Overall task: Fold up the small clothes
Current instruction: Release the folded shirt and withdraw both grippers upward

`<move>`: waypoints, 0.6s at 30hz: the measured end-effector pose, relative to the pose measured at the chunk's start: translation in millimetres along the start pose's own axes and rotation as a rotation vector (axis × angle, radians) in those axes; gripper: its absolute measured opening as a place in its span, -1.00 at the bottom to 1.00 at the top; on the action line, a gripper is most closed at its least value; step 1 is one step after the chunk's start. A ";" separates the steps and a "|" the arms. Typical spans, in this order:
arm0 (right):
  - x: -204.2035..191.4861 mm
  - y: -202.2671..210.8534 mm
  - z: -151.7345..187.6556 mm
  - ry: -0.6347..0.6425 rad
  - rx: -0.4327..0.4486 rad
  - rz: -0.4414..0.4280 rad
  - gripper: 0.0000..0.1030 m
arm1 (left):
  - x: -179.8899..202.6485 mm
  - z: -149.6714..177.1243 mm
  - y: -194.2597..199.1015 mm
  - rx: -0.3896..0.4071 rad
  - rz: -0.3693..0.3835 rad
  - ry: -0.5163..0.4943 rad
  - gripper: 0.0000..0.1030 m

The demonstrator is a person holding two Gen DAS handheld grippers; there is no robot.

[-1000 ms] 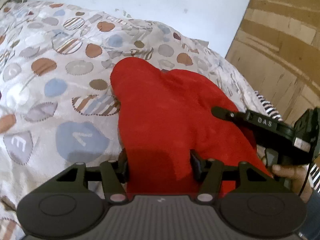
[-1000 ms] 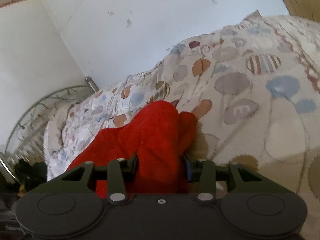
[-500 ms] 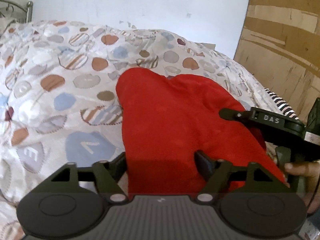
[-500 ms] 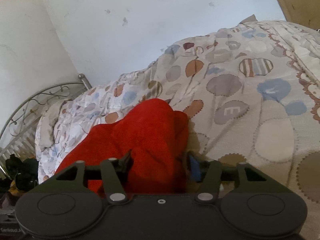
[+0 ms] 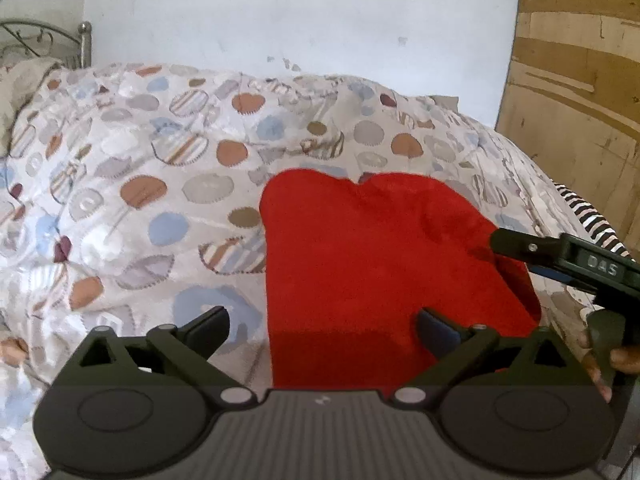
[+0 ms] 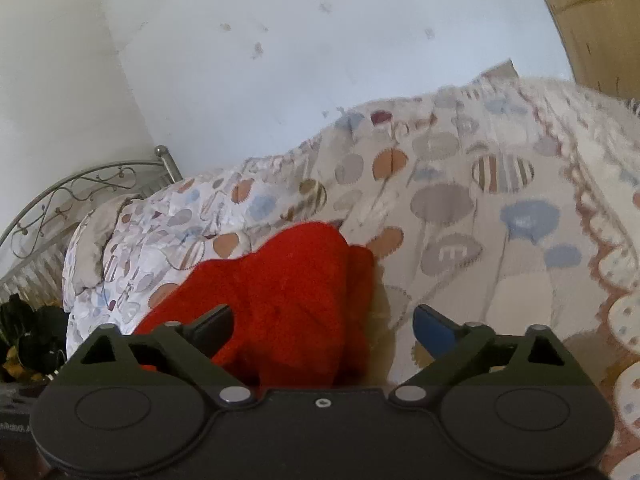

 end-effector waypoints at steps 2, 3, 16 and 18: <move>-3.9 9.4 -3.6 0.022 0.022 0.002 0.99 | 0.8 -3.5 8.4 0.022 -0.011 0.002 0.99; -5.5 14.4 -5.3 0.032 0.033 0.002 0.99 | 0.8 -5.3 12.4 0.032 -0.014 0.005 0.99; -36.3 111.4 -30.5 0.135 0.208 0.017 0.99 | 11.8 -16.4 99.1 0.193 -0.041 0.018 0.99; -44.2 131.8 -32.9 0.151 0.240 0.014 0.99 | 15.6 -14.2 115.9 0.218 -0.040 0.014 0.99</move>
Point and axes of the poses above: each gripper's, at about its wrist camera, not at the fingertips, and y roughly against the way its jaws point, x to its right, z to its underside, the point moved 10 cm from there along -y, roughly the way its jaws point, and after that the axes turned 3 degrees about -x, right-handed, at the moved point
